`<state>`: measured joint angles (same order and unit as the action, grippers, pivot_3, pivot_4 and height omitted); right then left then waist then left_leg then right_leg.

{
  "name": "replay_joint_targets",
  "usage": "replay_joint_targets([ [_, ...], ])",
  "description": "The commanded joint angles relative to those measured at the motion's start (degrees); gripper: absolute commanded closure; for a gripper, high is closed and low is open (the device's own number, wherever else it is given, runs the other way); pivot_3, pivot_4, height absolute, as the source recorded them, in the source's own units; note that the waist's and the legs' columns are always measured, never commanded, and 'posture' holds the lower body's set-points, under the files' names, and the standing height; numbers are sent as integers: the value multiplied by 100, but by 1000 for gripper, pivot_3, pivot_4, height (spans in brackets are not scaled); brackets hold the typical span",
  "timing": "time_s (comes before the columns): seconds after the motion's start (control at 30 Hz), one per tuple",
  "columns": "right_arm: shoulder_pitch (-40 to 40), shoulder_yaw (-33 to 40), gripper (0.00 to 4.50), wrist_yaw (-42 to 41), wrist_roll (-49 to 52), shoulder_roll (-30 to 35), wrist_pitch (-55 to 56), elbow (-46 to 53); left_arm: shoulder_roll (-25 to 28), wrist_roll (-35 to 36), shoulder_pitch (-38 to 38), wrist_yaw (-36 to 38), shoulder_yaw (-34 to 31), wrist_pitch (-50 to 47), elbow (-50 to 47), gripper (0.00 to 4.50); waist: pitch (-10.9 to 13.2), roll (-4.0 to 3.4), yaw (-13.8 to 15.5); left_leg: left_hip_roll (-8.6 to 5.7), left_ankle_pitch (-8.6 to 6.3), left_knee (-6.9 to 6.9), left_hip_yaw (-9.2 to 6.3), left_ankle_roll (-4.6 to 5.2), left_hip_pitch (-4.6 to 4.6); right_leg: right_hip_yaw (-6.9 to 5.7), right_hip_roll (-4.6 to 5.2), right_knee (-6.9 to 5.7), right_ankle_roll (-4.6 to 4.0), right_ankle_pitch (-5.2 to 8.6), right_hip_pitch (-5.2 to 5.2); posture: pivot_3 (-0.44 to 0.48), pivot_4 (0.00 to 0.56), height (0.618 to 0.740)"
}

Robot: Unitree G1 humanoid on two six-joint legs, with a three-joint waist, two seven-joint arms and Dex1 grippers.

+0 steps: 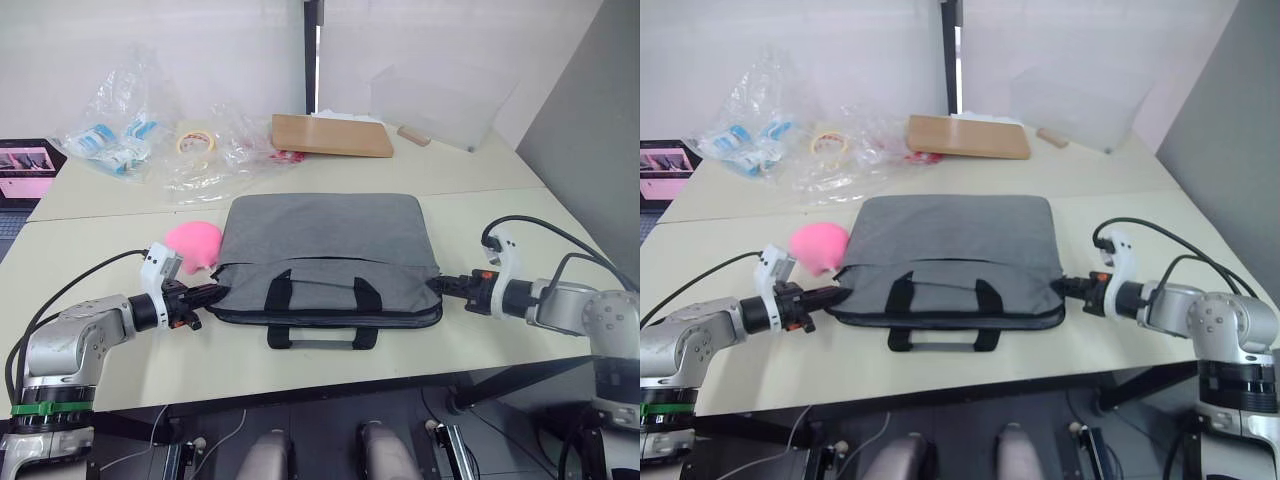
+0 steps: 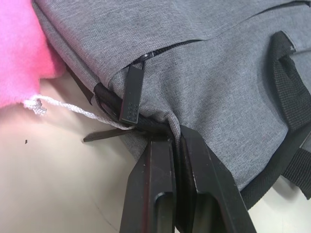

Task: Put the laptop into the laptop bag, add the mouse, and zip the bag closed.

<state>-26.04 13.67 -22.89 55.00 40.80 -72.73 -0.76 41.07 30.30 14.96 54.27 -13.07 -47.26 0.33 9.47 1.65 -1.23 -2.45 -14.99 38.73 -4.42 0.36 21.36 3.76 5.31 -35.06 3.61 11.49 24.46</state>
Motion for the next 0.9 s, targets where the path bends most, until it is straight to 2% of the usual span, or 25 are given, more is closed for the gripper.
replay_joint_targets([
  [0.03,-198,165,4472,-79,-78,-76,163,88,13,167,-91,-9,-24,-61,-262,4500,0,0,0,0,0,0,0,0,0,0,0,0,0,0,0,0,150,740],
  [0.3,-335,197,4472,146,-345,-597,143,105,51,116,-123,-209,-166,143,-114,4500,0,0,-84,10,-1,-3,-3,-1,-8,0,-7,0,-6,-4,-2,0,150,740],
  [0.5,-344,274,4472,14,-402,-599,31,79,174,318,-270,20,-98,0,-368,4500,0,0,-112,13,0,-3,2,-2,-14,0,-12,-1,-12,-8,-5,0,150,740],
  [0.53,-344,274,4174,-6,-428,-592,71,81,192,349,-327,47,-101,-19,-430,4500,0,-1,-122,13,0,-3,2,-2,-14,0,-12,0,-12,-8,-5,0,150,740],
  [0.63,-362,295,3298,-50,-491,-587,113,49,233,407,-414,89,-97,-65,-519,3485,0,-2,-131,14,-1,-9,0,-2,-14,0,-10,2,-12,-8,-2,0,150,740],
  [0.8,-280,455,1574,-254,-398,-476,37,165,313,409,-445,97,-186,17,-513,1836,1,-2,-113,12,-1,-10,1,-2,-12,0,-8,5,-12,-8,-3,0,150,740],
  [0.9,-93,720,582,-579,-285,-29,-99,359,555,640,-761,186,-678,-167,-659,846,1,-3,-112,12,-1,-10,1,-2,-11,0,-8,7,-11,-7,-3,0,150,740],
])
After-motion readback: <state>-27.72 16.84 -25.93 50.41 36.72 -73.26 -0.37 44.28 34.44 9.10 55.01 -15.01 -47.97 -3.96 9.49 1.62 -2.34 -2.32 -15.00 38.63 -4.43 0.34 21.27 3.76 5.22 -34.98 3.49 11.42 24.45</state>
